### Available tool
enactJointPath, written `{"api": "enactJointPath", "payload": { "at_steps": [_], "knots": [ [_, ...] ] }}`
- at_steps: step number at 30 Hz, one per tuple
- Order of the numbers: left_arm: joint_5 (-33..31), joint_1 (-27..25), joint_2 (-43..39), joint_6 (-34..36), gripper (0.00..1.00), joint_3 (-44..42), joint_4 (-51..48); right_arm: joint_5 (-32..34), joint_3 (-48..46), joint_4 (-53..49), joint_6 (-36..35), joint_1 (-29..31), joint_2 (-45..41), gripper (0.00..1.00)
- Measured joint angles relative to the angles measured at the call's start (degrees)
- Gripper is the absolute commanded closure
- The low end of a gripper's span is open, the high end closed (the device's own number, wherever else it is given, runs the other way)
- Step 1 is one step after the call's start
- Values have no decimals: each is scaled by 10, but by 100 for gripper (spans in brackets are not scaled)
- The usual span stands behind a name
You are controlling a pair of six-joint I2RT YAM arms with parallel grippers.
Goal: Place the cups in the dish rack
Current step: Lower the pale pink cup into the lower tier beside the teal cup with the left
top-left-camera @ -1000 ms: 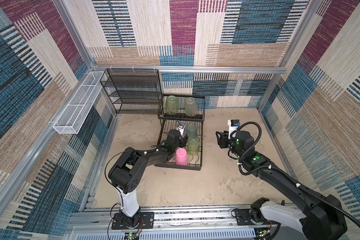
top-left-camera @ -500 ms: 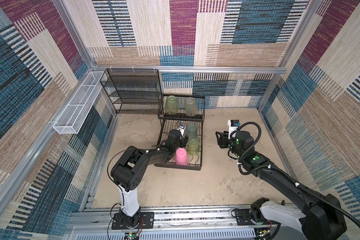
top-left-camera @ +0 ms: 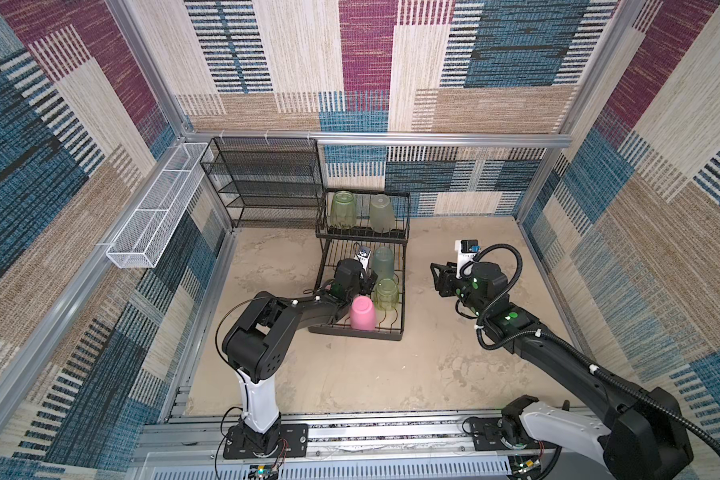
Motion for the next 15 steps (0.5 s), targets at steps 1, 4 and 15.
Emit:
{"api": "enactJointPath", "payload": {
  "at_steps": [1,4,15],
  "knots": [
    [-1,0,-1,0,13,0,0,-1,0,0,0,0,0,46],
    [-4,-1,-5,0,13,-4,1,-5,0,0,0,-1,0,46],
    [-18,-4,-20,15,12,-19,14,-6,0,0,0,-1,1,46]
  ]
}}
